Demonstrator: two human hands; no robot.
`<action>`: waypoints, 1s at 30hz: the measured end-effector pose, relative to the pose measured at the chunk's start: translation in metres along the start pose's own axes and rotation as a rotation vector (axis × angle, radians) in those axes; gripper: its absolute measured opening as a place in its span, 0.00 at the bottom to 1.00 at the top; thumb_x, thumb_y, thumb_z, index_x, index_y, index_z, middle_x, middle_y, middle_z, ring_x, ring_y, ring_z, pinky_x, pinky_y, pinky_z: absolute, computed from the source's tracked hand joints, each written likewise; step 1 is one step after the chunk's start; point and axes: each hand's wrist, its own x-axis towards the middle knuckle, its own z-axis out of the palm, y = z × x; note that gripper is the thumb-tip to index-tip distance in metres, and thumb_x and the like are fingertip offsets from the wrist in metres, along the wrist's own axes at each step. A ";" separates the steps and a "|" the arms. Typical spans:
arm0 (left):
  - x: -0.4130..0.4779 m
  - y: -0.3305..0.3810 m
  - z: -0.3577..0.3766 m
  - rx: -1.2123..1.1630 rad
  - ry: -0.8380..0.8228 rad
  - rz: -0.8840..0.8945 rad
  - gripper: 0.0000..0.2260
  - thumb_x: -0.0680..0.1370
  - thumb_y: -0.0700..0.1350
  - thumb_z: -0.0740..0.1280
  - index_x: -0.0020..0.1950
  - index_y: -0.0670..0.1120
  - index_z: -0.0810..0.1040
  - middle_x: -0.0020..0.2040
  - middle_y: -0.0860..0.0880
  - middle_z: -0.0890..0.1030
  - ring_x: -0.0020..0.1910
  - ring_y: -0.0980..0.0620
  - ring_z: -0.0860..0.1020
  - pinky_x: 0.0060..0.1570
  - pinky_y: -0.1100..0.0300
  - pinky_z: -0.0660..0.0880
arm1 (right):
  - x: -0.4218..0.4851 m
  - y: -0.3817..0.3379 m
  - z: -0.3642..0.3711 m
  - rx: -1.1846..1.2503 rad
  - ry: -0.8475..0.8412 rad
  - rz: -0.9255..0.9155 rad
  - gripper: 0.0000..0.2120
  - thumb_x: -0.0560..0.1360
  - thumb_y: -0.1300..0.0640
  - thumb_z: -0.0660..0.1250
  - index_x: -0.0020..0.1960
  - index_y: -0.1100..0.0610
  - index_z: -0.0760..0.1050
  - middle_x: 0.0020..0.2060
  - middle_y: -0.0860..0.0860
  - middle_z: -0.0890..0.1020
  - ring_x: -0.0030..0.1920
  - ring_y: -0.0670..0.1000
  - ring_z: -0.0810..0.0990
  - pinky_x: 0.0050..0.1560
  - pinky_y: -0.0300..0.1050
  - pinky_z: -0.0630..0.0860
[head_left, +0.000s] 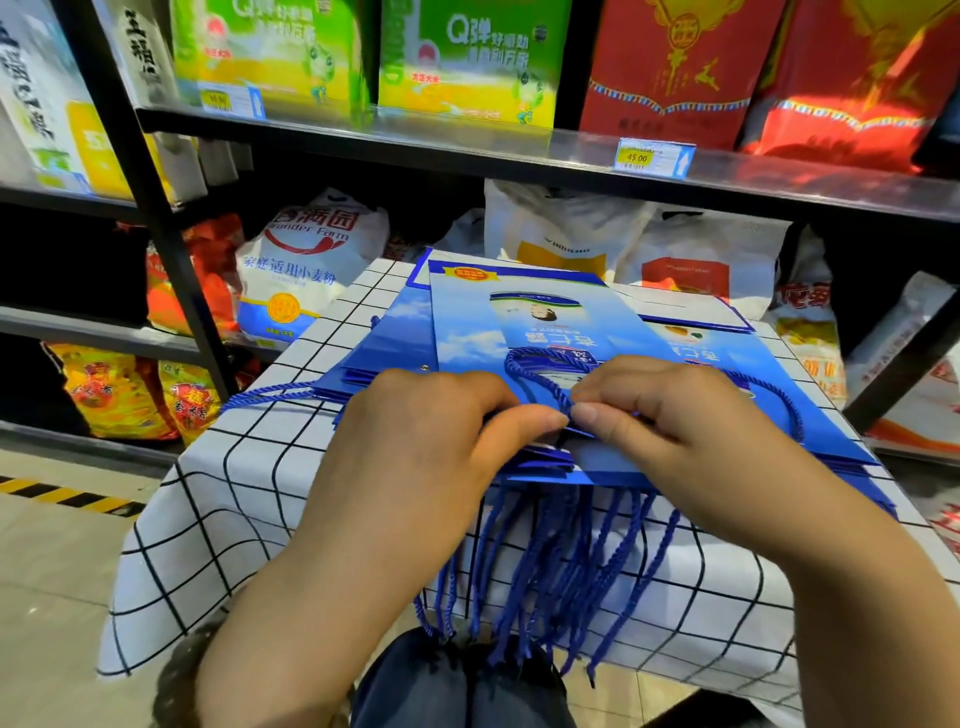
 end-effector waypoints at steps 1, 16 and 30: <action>0.001 -0.001 -0.001 0.018 0.024 0.005 0.21 0.68 0.68 0.60 0.38 0.53 0.82 0.30 0.53 0.80 0.31 0.56 0.74 0.34 0.59 0.67 | -0.002 -0.001 0.000 -0.009 -0.014 -0.026 0.13 0.77 0.51 0.58 0.45 0.57 0.79 0.43 0.48 0.80 0.49 0.44 0.74 0.47 0.35 0.68; 0.007 0.017 0.001 0.528 0.015 -0.016 0.11 0.71 0.56 0.68 0.36 0.49 0.77 0.43 0.52 0.80 0.44 0.49 0.78 0.37 0.58 0.65 | 0.018 -0.018 0.015 -0.192 0.041 0.021 0.08 0.78 0.51 0.59 0.43 0.50 0.74 0.40 0.50 0.81 0.44 0.56 0.76 0.42 0.53 0.74; 0.002 -0.012 0.021 0.279 0.297 0.375 0.12 0.73 0.45 0.59 0.31 0.46 0.77 0.39 0.51 0.82 0.33 0.47 0.77 0.38 0.58 0.67 | 0.009 -0.024 0.010 -0.220 0.039 0.068 0.13 0.77 0.44 0.57 0.52 0.50 0.74 0.47 0.48 0.81 0.49 0.51 0.77 0.46 0.50 0.75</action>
